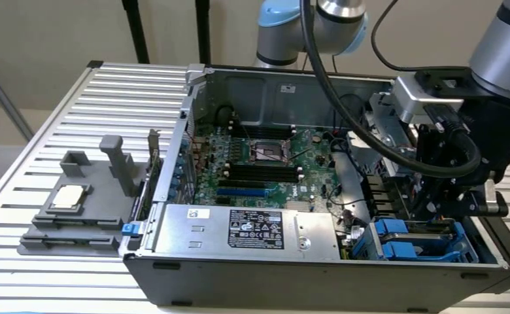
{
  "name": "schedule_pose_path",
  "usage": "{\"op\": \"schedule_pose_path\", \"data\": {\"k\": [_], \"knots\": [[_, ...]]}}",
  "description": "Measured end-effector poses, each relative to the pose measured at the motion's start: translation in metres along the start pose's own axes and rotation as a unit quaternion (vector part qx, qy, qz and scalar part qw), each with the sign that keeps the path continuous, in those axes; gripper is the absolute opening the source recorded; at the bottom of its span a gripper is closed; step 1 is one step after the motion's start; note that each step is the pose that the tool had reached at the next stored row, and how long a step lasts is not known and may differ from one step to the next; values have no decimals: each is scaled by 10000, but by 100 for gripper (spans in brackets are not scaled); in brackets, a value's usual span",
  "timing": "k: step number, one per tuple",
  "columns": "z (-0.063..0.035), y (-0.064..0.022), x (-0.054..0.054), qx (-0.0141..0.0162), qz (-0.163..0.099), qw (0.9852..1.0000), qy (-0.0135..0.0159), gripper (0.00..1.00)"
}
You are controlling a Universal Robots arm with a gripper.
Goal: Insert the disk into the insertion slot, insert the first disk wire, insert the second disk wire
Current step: 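Insert the second disk wire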
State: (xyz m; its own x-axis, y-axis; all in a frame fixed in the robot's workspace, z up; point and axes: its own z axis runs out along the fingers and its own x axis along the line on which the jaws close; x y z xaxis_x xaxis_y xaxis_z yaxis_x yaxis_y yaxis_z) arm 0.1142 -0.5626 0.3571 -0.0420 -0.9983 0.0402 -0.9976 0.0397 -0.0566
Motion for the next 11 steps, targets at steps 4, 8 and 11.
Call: {"op": "schedule_pose_path", "data": {"k": [4, 8, 11], "knots": [[66, 3, 4, 11, -28, 10000, -22, 16], [101, 5, 14, 28, -54, 10000, -41, 16], [115, 5, 28, 36, -73, 10000, -52, 16]]}}
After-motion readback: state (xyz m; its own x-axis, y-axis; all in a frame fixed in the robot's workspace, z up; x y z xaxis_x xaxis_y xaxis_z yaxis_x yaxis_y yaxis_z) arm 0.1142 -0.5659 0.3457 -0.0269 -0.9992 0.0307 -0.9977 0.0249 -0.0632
